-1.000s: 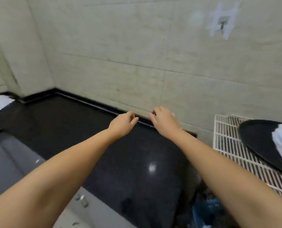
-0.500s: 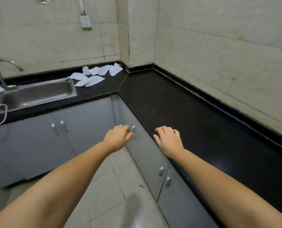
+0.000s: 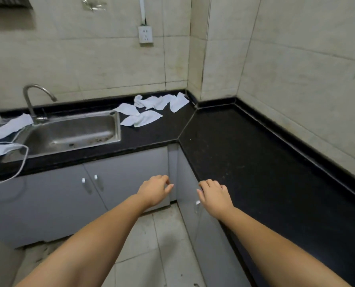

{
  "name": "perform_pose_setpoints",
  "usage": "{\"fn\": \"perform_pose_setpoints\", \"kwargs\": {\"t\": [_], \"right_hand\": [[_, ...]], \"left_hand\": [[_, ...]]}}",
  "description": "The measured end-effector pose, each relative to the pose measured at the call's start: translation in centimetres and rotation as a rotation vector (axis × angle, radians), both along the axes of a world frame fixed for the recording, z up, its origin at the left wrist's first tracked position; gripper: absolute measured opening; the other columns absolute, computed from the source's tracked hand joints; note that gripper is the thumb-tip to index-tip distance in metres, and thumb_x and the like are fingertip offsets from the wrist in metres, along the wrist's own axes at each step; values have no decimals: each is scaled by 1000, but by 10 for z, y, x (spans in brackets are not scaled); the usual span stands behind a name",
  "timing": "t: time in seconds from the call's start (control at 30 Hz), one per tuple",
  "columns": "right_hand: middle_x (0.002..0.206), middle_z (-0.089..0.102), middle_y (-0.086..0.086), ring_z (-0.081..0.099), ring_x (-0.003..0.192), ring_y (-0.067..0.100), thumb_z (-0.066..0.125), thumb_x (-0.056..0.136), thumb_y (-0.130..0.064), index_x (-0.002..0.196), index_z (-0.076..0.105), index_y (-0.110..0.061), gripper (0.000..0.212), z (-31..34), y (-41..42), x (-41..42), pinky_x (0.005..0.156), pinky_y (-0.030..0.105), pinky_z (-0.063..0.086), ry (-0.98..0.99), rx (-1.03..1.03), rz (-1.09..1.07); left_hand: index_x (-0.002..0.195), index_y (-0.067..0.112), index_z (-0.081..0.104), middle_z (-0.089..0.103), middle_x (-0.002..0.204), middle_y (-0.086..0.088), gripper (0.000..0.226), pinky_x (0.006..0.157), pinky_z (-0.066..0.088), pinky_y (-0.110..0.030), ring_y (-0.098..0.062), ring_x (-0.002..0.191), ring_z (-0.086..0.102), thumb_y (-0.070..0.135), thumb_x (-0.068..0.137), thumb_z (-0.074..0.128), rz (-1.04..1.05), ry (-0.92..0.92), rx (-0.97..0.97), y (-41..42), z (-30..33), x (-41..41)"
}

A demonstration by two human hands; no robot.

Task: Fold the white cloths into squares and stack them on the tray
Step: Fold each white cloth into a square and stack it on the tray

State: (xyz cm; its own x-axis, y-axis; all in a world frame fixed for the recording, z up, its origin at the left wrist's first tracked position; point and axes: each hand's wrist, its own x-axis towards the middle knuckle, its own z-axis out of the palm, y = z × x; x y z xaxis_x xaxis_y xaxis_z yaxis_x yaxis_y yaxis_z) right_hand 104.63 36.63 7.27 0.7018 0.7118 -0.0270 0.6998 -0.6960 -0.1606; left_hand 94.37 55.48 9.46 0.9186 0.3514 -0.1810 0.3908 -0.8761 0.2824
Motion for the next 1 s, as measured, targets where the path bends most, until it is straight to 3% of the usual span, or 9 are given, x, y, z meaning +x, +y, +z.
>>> {"fn": "perform_pose_setpoints", "kwargs": {"t": [0.43, 0.77, 0.87, 1.0], "right_hand": [[124, 52, 2, 48, 116, 21, 30, 101, -36, 124, 49, -19, 35, -9, 190, 163, 97, 37, 37, 6, -61, 103], [122, 55, 3, 49, 116, 24, 32, 101, -36, 119, 54, -17, 34, -28, 398, 241, 96, 39, 36, 79, -56, 130], [122, 55, 2, 49, 115, 23, 35, 101, -33, 119, 55, -17, 31, -37, 444, 253, 98, 38, 36, 147, -54, 145], [124, 52, 4, 47, 116, 24, 39, 99, -29, 121, 51, -16, 28, -52, 495, 260, 99, 39, 36, 212, -83, 186]], "left_hand": [[100, 14, 56, 59, 104, -6, 31, 85, 47, -40, -26, 98, 55, 40, 99, 39, 157, -49, -98, 180, -19, 132], [97, 17, 53, 60, 105, -6, 13, 85, 48, -41, -26, 97, 57, 28, 94, 46, 153, 24, -93, 389, -35, 236], [112, 15, 55, 59, 116, -7, 22, 89, 48, -40, -27, 104, 56, 22, 92, 47, 179, 20, -108, 434, -47, 255], [137, 18, 41, 45, 133, -7, 46, 97, 44, -41, -27, 121, 47, 21, 92, 49, 136, 77, -88, 466, -69, 274]]}}
